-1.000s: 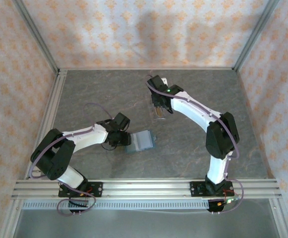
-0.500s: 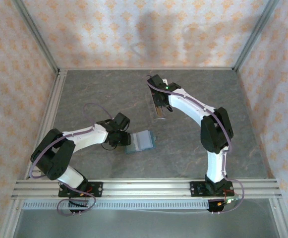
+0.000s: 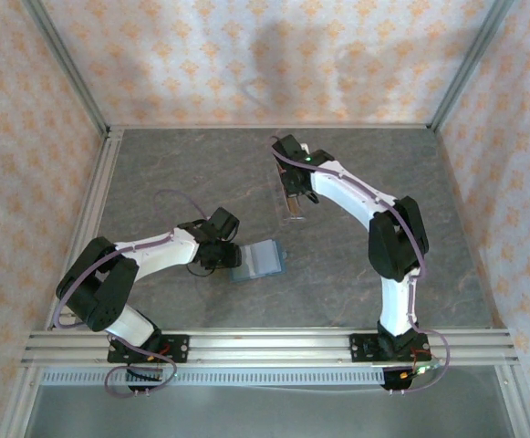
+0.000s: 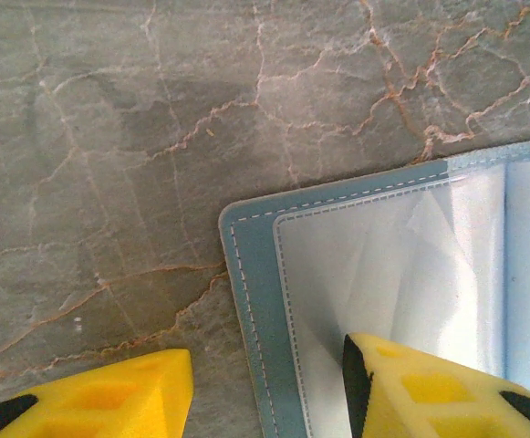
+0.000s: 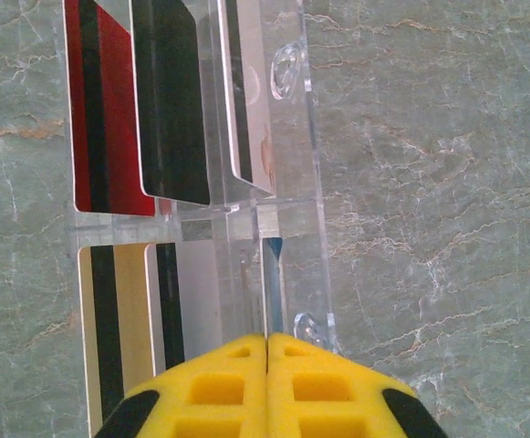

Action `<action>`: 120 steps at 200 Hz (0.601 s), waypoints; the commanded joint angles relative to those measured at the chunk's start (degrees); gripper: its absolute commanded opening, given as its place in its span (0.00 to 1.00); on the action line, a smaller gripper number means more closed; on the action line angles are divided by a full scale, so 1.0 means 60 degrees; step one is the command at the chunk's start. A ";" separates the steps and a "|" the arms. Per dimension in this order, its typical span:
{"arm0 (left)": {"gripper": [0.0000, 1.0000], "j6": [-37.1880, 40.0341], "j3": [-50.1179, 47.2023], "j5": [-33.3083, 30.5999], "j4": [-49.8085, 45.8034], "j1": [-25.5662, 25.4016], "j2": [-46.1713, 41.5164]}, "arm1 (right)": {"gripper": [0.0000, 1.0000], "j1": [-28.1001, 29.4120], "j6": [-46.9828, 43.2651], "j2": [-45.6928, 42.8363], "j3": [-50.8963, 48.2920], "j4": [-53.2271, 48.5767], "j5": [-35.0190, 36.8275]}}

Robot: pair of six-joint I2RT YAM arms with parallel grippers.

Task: Put the credit cards into the card holder

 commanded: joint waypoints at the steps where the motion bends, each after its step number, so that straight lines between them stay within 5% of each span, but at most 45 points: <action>1: 0.48 0.0162 -0.0199 0.0060 0.0329 0.0051 0.0127 | 0.00 -0.0064 -0.0183 0.0050 0.0444 -0.0563 0.0023; 72: 0.48 0.0180 -0.0184 0.0060 0.0300 0.0056 0.0135 | 0.00 -0.0049 -0.0319 -0.0869 0.1313 -0.1161 0.0486; 103: 0.47 0.0234 -0.0157 0.0082 0.0258 0.0057 0.0092 | 0.00 0.0734 -0.0174 -0.2183 0.0295 -0.0352 0.0592; 120: 0.46 0.0256 -0.0140 0.0045 0.0220 0.0057 0.0076 | 0.00 0.1211 0.0169 -0.2976 -0.0895 0.0807 -0.0288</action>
